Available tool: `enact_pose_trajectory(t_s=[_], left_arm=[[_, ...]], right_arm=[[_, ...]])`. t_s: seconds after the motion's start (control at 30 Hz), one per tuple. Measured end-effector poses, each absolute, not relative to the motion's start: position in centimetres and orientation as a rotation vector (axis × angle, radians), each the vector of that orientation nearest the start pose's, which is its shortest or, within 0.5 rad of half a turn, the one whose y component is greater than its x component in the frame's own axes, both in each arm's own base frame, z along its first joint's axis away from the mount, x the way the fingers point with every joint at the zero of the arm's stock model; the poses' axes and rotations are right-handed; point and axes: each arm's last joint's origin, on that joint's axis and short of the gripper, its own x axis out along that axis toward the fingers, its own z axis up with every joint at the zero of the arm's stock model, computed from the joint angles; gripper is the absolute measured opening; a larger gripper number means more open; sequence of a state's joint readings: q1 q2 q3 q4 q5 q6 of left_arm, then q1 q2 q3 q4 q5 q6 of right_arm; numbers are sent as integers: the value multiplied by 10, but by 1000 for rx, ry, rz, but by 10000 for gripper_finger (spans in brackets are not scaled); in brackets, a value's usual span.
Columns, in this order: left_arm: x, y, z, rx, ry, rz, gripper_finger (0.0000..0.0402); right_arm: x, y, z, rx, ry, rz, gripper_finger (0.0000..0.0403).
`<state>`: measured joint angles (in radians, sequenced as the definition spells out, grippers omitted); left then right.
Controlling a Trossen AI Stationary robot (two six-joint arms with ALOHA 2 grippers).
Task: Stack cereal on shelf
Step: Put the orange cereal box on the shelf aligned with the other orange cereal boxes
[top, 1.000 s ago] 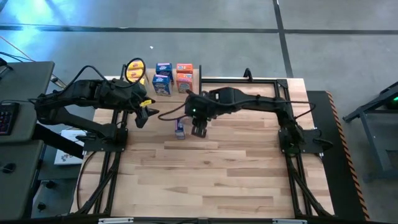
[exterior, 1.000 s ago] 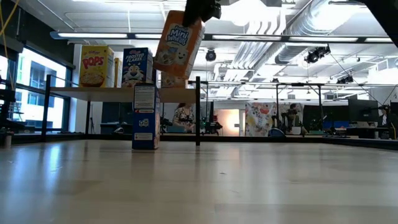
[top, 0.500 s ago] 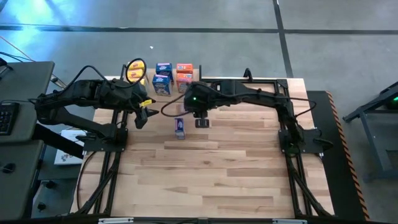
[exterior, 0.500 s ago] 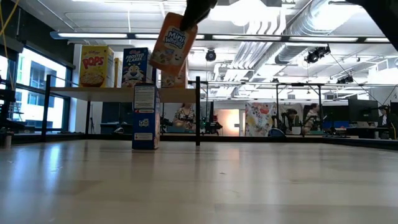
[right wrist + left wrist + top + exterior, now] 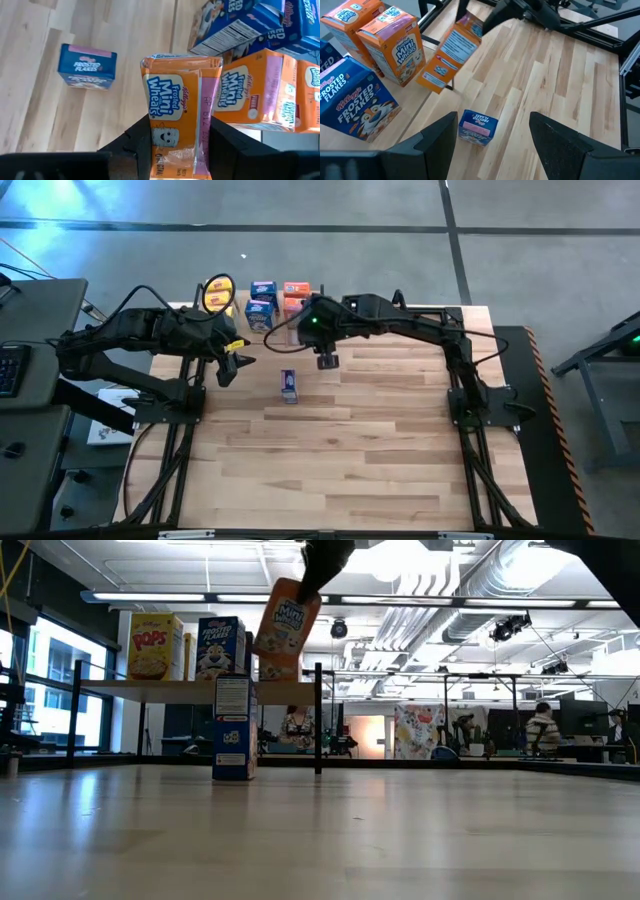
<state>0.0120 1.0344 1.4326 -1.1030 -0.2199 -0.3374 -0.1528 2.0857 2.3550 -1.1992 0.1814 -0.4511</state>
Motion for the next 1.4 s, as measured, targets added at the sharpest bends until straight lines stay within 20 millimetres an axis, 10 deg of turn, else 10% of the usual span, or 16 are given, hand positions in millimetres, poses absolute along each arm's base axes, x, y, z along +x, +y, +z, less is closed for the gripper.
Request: enact_pose_trajectory(t_s=[1.4], left_arm=[[161, 8, 419, -249, 656, 338, 239]], right_arm=[[419, -102, 377, -395, 974, -68, 134]])
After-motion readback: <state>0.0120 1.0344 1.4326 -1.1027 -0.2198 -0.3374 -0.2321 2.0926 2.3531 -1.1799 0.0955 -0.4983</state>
